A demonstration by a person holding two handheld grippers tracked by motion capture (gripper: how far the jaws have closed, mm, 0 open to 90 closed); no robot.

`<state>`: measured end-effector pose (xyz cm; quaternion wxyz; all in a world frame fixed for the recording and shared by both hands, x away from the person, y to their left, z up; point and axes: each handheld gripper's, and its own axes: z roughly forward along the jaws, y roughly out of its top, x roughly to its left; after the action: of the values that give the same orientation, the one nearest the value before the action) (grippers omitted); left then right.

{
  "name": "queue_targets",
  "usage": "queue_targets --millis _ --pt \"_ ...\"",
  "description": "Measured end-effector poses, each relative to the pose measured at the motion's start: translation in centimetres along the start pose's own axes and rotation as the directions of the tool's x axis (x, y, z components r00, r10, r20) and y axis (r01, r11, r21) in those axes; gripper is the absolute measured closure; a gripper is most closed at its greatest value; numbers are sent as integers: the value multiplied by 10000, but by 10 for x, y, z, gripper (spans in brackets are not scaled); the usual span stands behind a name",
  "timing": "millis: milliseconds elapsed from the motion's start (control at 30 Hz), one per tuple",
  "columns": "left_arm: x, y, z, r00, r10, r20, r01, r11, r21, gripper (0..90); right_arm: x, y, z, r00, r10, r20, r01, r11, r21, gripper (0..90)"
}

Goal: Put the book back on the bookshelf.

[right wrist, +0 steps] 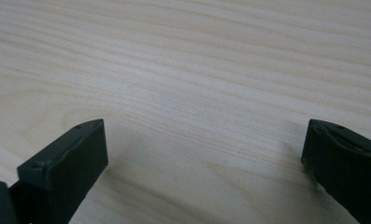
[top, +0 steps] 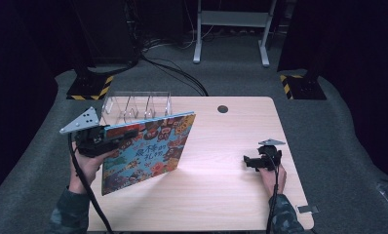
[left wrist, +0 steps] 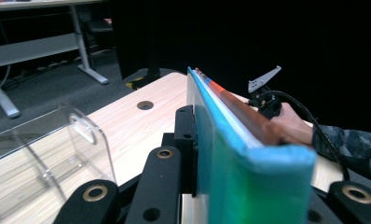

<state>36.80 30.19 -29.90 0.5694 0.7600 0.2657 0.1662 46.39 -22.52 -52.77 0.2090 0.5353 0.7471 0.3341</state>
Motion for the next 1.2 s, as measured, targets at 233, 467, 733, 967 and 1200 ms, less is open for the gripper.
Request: queue_targets --millis 233,467,733,967,1200 --pt "5 0 -12 9986 -72 -519 75 10000 50 809 2 -1 0 9999 -46 157 46 10000 12 0" --pt "13 1 -27 9952 -152 -967 149 9999 -39 809 2 -1 1 9996 -186 218 185 9998 42 0" --pt "20 -3 -44 9890 -256 -1456 236 9996 -156 809 3 -1 1 9995 -190 258 189 9998 25 1" --pt "27 -8 -60 9781 -491 -2021 422 9984 -383 808 3 -1 1 9995 -189 262 188 9998 21 1" --pt "32 -12 -80 9621 -743 -2625 567 9956 -741 808 3 -1 1 9995 -183 274 182 9998 17 2"
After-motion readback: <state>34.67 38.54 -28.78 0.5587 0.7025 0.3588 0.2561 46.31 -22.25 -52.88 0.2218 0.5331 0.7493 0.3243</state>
